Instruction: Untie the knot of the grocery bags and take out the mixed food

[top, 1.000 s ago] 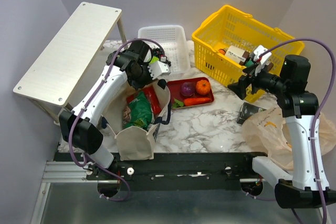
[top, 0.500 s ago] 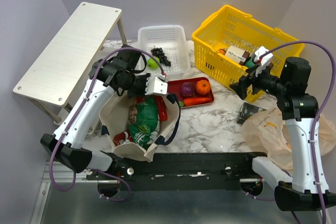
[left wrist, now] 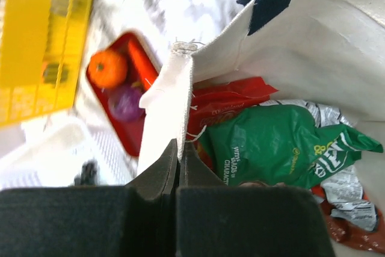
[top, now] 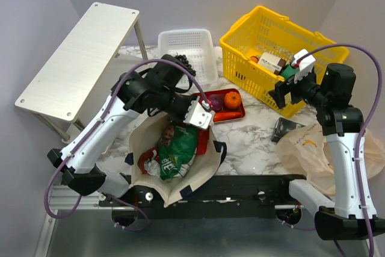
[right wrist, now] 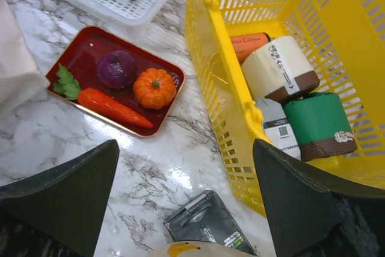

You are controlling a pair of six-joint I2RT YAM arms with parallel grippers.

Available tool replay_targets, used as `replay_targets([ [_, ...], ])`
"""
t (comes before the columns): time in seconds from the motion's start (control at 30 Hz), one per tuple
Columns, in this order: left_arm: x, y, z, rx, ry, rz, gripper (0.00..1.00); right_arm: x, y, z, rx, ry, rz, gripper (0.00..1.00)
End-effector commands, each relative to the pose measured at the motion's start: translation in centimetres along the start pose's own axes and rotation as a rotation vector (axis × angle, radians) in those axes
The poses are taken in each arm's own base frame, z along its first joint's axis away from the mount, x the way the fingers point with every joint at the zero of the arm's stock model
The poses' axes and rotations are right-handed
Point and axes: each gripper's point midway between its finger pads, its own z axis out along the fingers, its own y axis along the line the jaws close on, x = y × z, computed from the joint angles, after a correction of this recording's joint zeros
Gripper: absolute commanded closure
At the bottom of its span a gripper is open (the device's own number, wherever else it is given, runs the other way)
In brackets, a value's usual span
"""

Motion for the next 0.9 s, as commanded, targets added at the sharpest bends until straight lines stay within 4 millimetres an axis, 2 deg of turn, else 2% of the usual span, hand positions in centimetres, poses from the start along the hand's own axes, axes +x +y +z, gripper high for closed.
replay_targets([
  [0.0,-3.1,-0.9,1.7,0.088,-0.138,0.041,1.0,0.4,-2.1,0.2,0.112,0.025,0.013,0.0],
  [0.2,-4.7,2.4,4.5,0.025,-0.254,0.111,1.0,1.1,-2.1,0.5,0.117,0.041,0.018,0.0],
  [0.23,-5.9,4.3,4.9,-0.033,-0.301,0.156,1.0,1.3,-2.2,0.6,0.121,0.044,0.018,0.0],
  [0.3,-7.4,4.7,6.5,-0.033,-0.365,0.144,1.0,1.7,-2.6,0.8,0.137,0.057,0.018,0.0],
  [0.33,-8.7,5.8,7.4,-0.061,-0.406,0.176,1.0,1.9,-2.9,0.8,0.151,0.063,0.017,0.0],
  [0.37,-10.3,5.5,8.2,-0.044,-0.439,0.197,1.0,2.1,-3.6,0.8,0.19,0.077,0.015,0.0],
  [0.43,-11.9,5.9,10.3,-0.014,-0.488,0.181,1.0,2.6,-4.4,0.8,0.233,0.097,0.019,0.0],
  [0.47,-13.2,6.4,10.4,-0.016,-0.52,0.192,1.0,2.8,-5.2,0.6,0.275,0.111,0.017,0.0],
  [0.5,-14.5,6.0,11.1,0.013,-0.555,0.192,1.0,2.9,-5.5,0.6,0.291,0.117,0.014,0.0],
  [0.53,-15.1,6.6,12.6,0.024,-0.576,0.162,1.0,3.1,-5.7,0.6,0.302,0.126,0.008,0.0],
  [0.6,-17.5,6.5,13.4,0.046,-0.622,0.174,1.0,3.5,-6.7,0.3,0.357,0.148,0.002,0.0],
  [0.63,-17.1,6.5,15.4,0.078,-0.612,0.148,1.0,3.9,-7.0,0.3,0.378,0.16,0.002,0.0],
  [0.67,-17.8,6.8,15.5,0.076,-0.623,0.151,1.0,4.1,-7.9,0.0,0.426,0.173,0.0,0.0],
  [0.7,-17.7,6.8,16.1,0.087,-0.618,0.134,0.96,4.0,-8.0,0.0,0.436,0.173,-0.001,0.0],
  [0.73,-17.4,7.2,16.8,0.076,-0.608,0.122,0.71,4.2,-8.7,-0.3,0.473,0.182,-0.003,0.0],
  [0.8,-16.4,7.4,17.4,0.051,-0.572,0.096,0.59,3.9,-9.3,-0.7,0.507,0.179,-0.014,0.0],
  [0.83,-16.4,7.7,16.5,0.013,-0.563,0.102,0.55,4.0,-9.5,-0.8,0.512,0.182,-0.016,0.0],
  [0.87,-15.1,8.4,17.0,-0.045,-0.517,0.085,0.43,3.8,-9.6,-0.9,0.513,0.178,-0.017,0.0],
])
